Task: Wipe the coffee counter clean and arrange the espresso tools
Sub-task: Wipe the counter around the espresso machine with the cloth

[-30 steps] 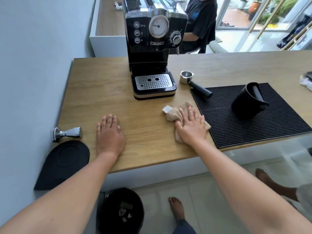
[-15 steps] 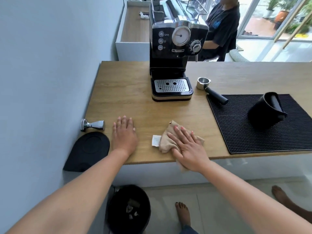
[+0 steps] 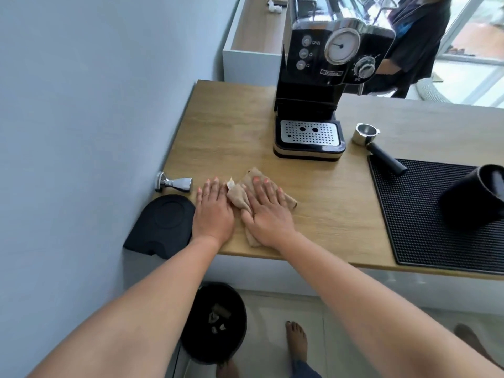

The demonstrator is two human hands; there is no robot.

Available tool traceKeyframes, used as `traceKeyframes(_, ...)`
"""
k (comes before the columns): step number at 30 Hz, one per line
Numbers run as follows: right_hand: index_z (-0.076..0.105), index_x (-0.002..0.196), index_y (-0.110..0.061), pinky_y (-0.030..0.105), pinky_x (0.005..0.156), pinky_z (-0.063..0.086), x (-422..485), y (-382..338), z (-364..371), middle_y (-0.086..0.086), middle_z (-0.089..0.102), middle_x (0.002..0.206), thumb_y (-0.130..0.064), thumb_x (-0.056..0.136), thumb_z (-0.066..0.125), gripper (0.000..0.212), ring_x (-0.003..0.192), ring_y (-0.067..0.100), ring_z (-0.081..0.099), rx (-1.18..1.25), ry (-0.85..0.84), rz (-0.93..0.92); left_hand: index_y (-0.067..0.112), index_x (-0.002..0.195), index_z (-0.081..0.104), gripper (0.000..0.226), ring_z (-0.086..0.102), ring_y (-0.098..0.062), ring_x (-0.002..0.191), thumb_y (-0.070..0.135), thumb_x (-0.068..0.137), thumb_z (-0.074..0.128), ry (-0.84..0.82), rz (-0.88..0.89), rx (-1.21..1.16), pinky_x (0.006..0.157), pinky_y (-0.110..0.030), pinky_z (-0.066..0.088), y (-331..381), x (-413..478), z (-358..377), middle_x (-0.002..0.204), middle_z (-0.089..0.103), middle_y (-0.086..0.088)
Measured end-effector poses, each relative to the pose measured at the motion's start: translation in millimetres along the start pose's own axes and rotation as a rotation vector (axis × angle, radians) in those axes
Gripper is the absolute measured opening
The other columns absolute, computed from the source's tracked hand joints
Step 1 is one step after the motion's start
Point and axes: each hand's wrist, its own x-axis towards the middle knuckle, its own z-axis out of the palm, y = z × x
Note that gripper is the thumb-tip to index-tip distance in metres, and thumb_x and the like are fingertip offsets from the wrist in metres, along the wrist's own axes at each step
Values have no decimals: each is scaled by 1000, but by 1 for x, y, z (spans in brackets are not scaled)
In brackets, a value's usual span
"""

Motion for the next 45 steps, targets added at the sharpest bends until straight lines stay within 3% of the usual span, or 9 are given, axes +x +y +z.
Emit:
traceKeyframes(3, 0, 154, -45, 39, 121, -11, -28, 35, -1, -10, -12, 163, -60, 85, 7, 71, 151, 13, -15, -31, 2, -68, 9, 158, 18, 56, 0, -23, 155, 20, 104, 28, 2, -2, 7, 125, -40, -1, -1, -3, -1, 167, 9, -9)
traceKeyframes(7, 1, 154, -45, 40, 121, -12, -18, 79, -16, -8, -11, 165, -58, 93, 17, 64, 151, 13, -14, -24, 20, 129, 10, 159, 17, 54, -2, -22, 155, 23, 106, 22, 6, 1, 7, 126, -40, -1, 4, -3, -2, 168, 8, -8)
traceKeyframes(14, -6, 155, -36, 45, 119, -16, 21, 15, -5, -1, -17, 164, -52, 97, 17, 64, 150, 22, -20, -5, -6, 82, 8, 158, 19, 55, 1, -23, 155, 20, 105, 27, -14, -22, 29, 126, -40, -1, 10, -2, -3, 167, 10, -8)
traceKeyframes(17, -3, 155, -39, 42, 121, -13, -4, 19, 0, -5, -15, 164, -56, 94, 12, 66, 150, 17, -19, -57, -9, -116, 8, 150, 42, 52, 28, -24, 149, 10, 98, 36, 48, 0, -40, 125, -39, 13, 8, -13, -10, 158, 39, -9)
traceKeyframes(21, 1, 154, -43, 37, 122, -10, -14, 47, -6, -10, -12, 164, -61, 87, 3, 70, 149, 10, -17, -78, -25, -226, 16, 120, 69, 41, 60, -26, 111, 13, 86, 46, 432, -196, -66, 101, -41, 44, -16, -48, -22, 116, 69, -2)
traceKeyframes(25, 0, 156, -36, 38, 121, -11, 35, 35, -16, -4, -11, 165, -52, 99, 14, 60, 151, 16, -14, 29, 0, -72, 6, 132, 57, 44, 47, -34, 131, 17, 90, 60, 393, -541, -32, 113, -46, 34, -46, -54, -30, 136, 57, -14)
traceKeyframes(32, 5, 158, -29, 46, 121, -10, 140, -30, -21, 5, -6, 166, -46, 97, 18, 64, 152, 25, -12, 80, 19, 57, 9, 158, 19, 60, 2, -30, 154, 32, 104, 32, 196, -755, 9, 124, -48, 0, -25, -19, -21, 167, 12, -12)
traceKeyframes(40, 1, 156, -38, 39, 121, -12, 60, 0, -7, -5, -13, 163, -52, 100, 18, 60, 150, 16, -17, -58, -8, -324, 10, 158, 18, 61, 0, -31, 154, 31, 102, 31, 214, -863, 11, 123, -51, -1, -17, -6, -18, 167, 10, -12)
traceKeyframes(45, 3, 156, -37, 38, 121, -10, 90, 22, -16, -3, -10, 165, -51, 101, 16, 59, 151, 16, -12, -68, 3, -255, 10, 158, 20, 61, 2, -32, 154, 31, 101, 31, 206, -864, 35, 123, -52, 1, -17, -6, -17, 166, 13, -13)
